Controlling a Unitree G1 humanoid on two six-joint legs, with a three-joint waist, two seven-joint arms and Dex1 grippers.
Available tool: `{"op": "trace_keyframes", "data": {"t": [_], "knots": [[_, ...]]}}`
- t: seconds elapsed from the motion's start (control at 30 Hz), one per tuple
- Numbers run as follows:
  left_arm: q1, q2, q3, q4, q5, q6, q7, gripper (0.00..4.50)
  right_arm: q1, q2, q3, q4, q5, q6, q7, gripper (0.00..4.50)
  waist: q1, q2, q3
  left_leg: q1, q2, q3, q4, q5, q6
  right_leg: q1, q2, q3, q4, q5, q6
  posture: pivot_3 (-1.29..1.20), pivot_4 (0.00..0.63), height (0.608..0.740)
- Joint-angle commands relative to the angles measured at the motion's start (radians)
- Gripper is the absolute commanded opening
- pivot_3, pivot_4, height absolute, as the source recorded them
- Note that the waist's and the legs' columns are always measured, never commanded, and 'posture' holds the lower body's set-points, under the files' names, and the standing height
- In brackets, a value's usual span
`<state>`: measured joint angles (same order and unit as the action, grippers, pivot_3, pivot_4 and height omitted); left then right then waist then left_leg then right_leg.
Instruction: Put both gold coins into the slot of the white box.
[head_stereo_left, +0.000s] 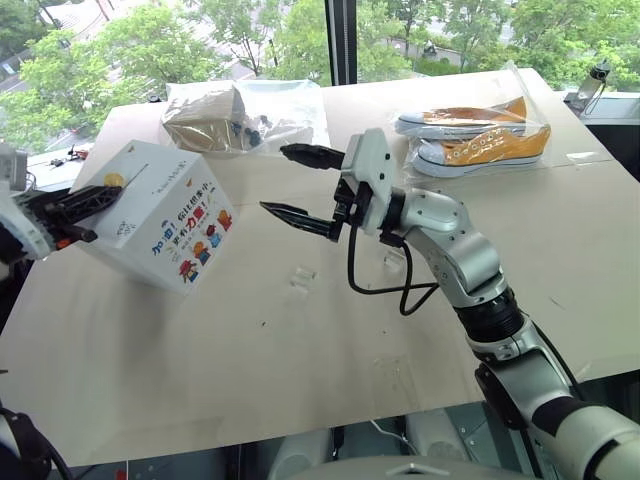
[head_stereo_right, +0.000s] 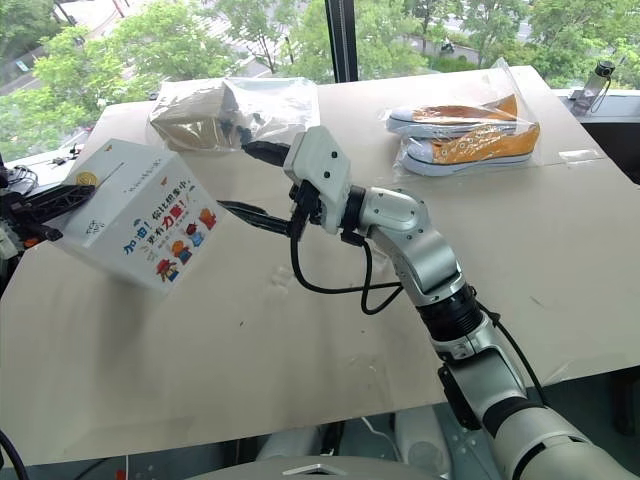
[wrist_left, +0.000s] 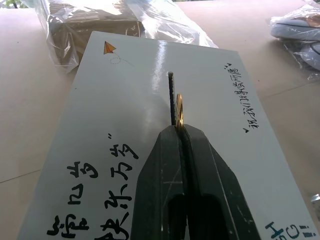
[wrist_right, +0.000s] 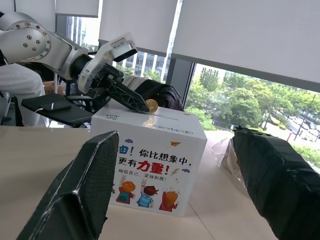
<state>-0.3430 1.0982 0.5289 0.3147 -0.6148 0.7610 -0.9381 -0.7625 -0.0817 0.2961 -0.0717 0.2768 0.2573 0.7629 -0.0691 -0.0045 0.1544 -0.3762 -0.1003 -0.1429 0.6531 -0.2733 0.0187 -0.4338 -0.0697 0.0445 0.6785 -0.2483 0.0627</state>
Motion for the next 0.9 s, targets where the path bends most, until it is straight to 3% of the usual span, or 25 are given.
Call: {"op": "trace_keyframes", "data": {"t": [0.03,0.57,0.7,0.73,0.77,0.9], "knots": [[0.018,-0.001,-0.051,0.040,0.041,0.029,0.007,0.00,-0.006,0.008,-0.006,-0.056,0.003,-0.017,-0.007,3.89,0.001,0.000,0.000,0.000,0.000,0.000,0.000,0.000,0.000,0.000,0.000,0.000,0.000,0.000,0.000,0.00,0.150,0.740],[0.027,0.000,-0.065,0.041,0.060,0.042,0.015,0.00,-0.009,0.008,0.001,-0.052,-0.005,-0.028,-0.005,3.89,0.000,0.004,-0.003,0.001,0.000,0.000,0.000,0.001,-0.001,0.000,0.000,0.000,0.001,0.001,-0.001,0.00,0.150,0.740],[0.034,0.002,-0.076,0.030,0.063,0.036,-0.003,0.98,-0.009,0.005,0.002,-0.046,-0.010,-0.035,-0.004,3.94,0.000,0.005,-0.004,0.001,0.000,0.000,0.000,0.001,-0.001,0.000,0.000,0.000,0.001,0.001,-0.001,0.00,0.150,0.740],[0.026,-0.002,-0.077,0.035,0.068,0.034,0.009,1.60,-0.007,0.004,0.003,-0.045,-0.012,-0.036,-0.002,3.94,0.000,0.005,-0.004,0.001,0.000,0.000,0.000,0.001,-0.001,0.000,0.000,0.000,0.001,0.001,-0.001,0.00,0.150,0.740],[0.016,-0.004,-0.078,0.048,0.077,0.028,0.025,1.86,-0.006,0.003,0.005,-0.045,-0.013,-0.037,-0.001,3.94,0.000,0.006,-0.004,0.001,0.000,0.000,0.000,0.001,-0.001,0.000,0.000,0.000,0.001,0.001,-0.001,0.00,0.150,0.740],[0.004,-0.010,-0.067,0.063,0.077,0.031,0.036,3.60,-0.004,0.002,0.006,-0.045,-0.019,-0.039,-0.002,3.94,-0.001,0.006,-0.004,0.002,0.000,0.000,0.000,0.001,-0.001,0.000,0.001,0.000,0.002,0.001,-0.002,0.00,0.150,0.740]]}}
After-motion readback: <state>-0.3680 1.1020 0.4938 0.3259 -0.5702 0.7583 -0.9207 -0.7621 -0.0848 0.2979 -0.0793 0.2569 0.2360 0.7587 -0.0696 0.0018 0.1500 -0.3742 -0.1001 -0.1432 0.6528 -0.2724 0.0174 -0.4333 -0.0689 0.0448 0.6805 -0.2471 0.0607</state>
